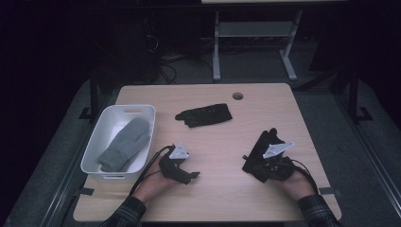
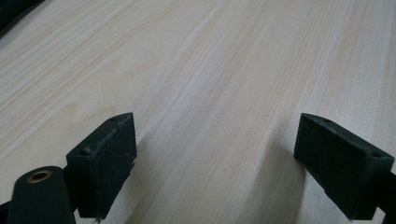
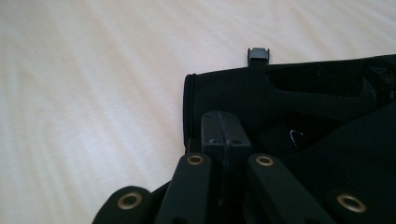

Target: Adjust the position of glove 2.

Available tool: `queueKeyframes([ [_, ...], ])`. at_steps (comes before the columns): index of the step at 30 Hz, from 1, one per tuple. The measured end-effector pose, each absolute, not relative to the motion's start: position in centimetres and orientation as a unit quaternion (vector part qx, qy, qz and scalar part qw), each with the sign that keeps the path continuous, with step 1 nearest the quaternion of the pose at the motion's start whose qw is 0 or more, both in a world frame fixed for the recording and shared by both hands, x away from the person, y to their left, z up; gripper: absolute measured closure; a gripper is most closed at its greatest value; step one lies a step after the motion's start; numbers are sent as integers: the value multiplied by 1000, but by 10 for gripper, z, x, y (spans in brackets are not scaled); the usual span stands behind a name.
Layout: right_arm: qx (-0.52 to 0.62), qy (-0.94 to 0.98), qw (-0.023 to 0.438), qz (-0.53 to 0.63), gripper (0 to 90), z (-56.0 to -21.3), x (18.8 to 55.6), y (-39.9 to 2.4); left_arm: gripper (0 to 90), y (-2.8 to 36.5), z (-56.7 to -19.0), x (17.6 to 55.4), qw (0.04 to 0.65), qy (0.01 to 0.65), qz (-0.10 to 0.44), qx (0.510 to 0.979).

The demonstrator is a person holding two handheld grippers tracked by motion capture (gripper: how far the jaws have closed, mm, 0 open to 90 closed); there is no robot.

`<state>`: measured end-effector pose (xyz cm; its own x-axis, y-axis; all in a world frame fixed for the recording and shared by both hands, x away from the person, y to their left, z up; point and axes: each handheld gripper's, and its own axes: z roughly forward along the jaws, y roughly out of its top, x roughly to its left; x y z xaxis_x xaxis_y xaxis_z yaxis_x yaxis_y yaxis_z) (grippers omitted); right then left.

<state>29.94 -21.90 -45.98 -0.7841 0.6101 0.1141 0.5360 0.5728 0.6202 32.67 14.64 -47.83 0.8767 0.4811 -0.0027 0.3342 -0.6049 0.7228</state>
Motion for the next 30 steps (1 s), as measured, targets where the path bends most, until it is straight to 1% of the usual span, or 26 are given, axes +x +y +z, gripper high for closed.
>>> queueKeyframes([
  [6, 304, 893, 39, 330, 900, -458, 283, -210, 121, 146, -478, 327, 381, 229, 97, 891],
  [8, 296, 895, 44, 331, 900, -457, 281, -210, 121, 146, -478, 327, 381, 229, 97, 891],
  [10, 302, 888, 58, 341, 900, -452, 282, -213, 121, 146, -478, 327, 381, 229, 96, 891],
  [14, 330, 871, 95, 351, 900, -442, 296, -228, 120, 146, -478, 327, 381, 229, 97, 891],
  [18, 369, 852, 126, 348, 900, -441, 319, -246, 121, 146, -478, 327, 381, 229, 97, 891],
  [23, 401, 837, 151, 341, 900, -442, 344, -259, 120, 146, -478, 327, 381, 229, 96, 890],
  [27, 418, 830, 157, 334, 900, -445, 358, -264, 121, 146, -478, 327, 381, 230, 96, 890],
  [30, 425, 828, 153, 333, 900, -449, 365, -266, 121, 146, -478, 327, 380, 230, 96, 891],
])
